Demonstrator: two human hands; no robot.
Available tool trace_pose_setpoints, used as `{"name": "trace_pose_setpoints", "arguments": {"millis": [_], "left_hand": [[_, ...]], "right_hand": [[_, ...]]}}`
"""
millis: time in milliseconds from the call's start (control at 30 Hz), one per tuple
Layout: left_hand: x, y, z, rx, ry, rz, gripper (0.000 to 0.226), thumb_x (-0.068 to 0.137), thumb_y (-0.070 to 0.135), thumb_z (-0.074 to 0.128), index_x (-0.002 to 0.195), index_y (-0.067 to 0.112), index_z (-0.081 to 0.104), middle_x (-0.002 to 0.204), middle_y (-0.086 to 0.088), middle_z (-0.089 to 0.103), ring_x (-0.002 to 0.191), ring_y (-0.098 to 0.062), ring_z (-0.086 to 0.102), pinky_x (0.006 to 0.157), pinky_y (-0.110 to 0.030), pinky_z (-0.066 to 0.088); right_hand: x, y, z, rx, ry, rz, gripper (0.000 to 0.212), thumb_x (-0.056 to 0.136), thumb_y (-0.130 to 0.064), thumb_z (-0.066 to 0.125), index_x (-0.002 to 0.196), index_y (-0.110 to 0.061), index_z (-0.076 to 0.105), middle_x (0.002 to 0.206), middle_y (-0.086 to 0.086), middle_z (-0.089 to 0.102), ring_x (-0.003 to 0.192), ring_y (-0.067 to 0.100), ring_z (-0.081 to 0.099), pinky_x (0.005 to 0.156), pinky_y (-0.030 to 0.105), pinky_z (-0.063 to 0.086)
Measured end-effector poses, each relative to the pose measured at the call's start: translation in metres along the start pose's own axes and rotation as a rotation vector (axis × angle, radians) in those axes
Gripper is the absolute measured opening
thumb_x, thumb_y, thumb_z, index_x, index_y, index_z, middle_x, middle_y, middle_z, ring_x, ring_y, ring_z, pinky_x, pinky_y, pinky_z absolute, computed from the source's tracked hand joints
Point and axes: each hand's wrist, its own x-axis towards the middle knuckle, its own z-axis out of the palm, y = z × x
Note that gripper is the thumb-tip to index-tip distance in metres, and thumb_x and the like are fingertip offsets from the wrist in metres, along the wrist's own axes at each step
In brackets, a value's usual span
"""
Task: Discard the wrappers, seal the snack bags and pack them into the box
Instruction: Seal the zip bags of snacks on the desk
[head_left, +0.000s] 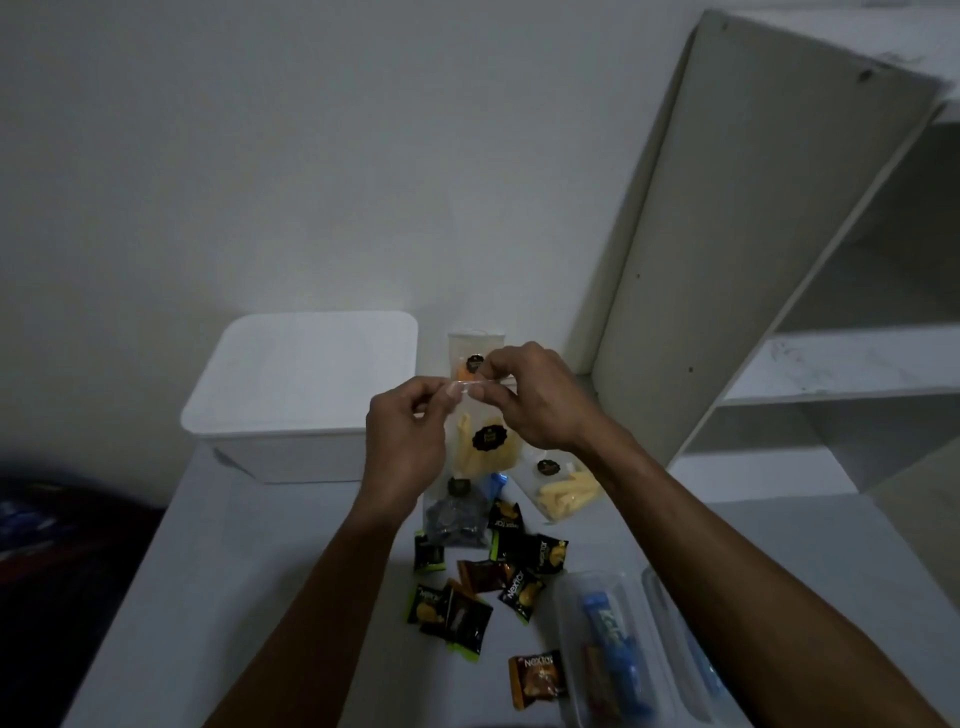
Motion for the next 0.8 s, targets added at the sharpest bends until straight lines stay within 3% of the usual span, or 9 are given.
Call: {"name": "trace_pose_setpoints", "arguments": {"millis": [200, 300, 500, 600, 733, 800], "left_hand": [[-0.002, 0.007, -0.003, 0.039, 0.045, 0.019, 0.011, 0.093, 0.025, 0.064, 0.088, 0.022, 0.073, 0.081, 0.012, 0.072, 0.079, 0.0, 0.065, 0.066, -0.01, 0.045], [-0.002, 0.008, -0.009, 0.029, 0.036, 0.038, 0.011, 0.093, 0.025, 0.064, 0.086, 0.022, 0.072, 0.08, 0.01, 0.071, 0.079, -0.001, 0.065, 0.065, -0.006, 0.045], [-0.005, 0.011, -0.008, -0.06, -0.034, 0.04, 0.007, 0.09, 0.022, 0.068, 0.086, 0.019, 0.072, 0.084, 0.008, 0.071, 0.081, -0.003, 0.064, 0.073, -0.022, 0.052], [-0.003, 0.012, -0.008, -0.075, -0.007, 0.044, 0.011, 0.09, 0.018, 0.068, 0.08, 0.022, 0.07, 0.081, 0.008, 0.07, 0.079, -0.003, 0.064, 0.071, -0.02, 0.052], [-0.002, 0.012, -0.006, -0.093, 0.001, 0.035, 0.015, 0.09, 0.015, 0.068, 0.077, 0.023, 0.069, 0.081, 0.006, 0.07, 0.081, -0.008, 0.064, 0.075, -0.026, 0.055], [-0.003, 0.013, -0.006, -0.113, -0.004, 0.04, 0.013, 0.09, 0.016, 0.068, 0.079, 0.022, 0.069, 0.081, 0.005, 0.07, 0.081, -0.007, 0.064, 0.073, -0.022, 0.054]], "right_hand": [[-0.005, -0.005, -0.004, 0.03, 0.018, -0.013, 0.011, 0.091, -0.042, 0.063, 0.081, -0.037, 0.062, 0.087, -0.018, 0.066, 0.089, 0.011, 0.063, 0.081, 0.041, 0.053], [-0.008, -0.005, -0.012, 0.061, 0.001, 0.011, 0.011, 0.092, -0.037, 0.064, 0.089, -0.028, 0.07, 0.089, -0.017, 0.066, 0.089, 0.008, 0.062, 0.081, 0.037, 0.053], [-0.012, -0.008, -0.016, 0.077, 0.017, 0.021, 0.013, 0.093, -0.035, 0.064, 0.092, -0.024, 0.07, 0.092, -0.012, 0.069, 0.09, 0.01, 0.063, 0.078, 0.034, 0.051], [-0.016, -0.008, -0.023, 0.136, 0.009, 0.019, 0.016, 0.092, -0.033, 0.066, 0.094, -0.019, 0.073, 0.091, -0.009, 0.07, 0.089, 0.009, 0.063, 0.072, 0.026, 0.044], [-0.019, -0.007, -0.026, 0.143, 0.025, 0.05, 0.013, 0.092, -0.031, 0.066, 0.09, -0.019, 0.071, 0.084, -0.012, 0.065, 0.082, 0.008, 0.059, 0.068, 0.025, 0.038], [-0.019, -0.006, -0.025, 0.141, 0.035, 0.054, 0.012, 0.092, -0.03, 0.066, 0.09, -0.02, 0.07, 0.083, -0.013, 0.064, 0.079, 0.005, 0.057, 0.069, 0.025, 0.038]]}}
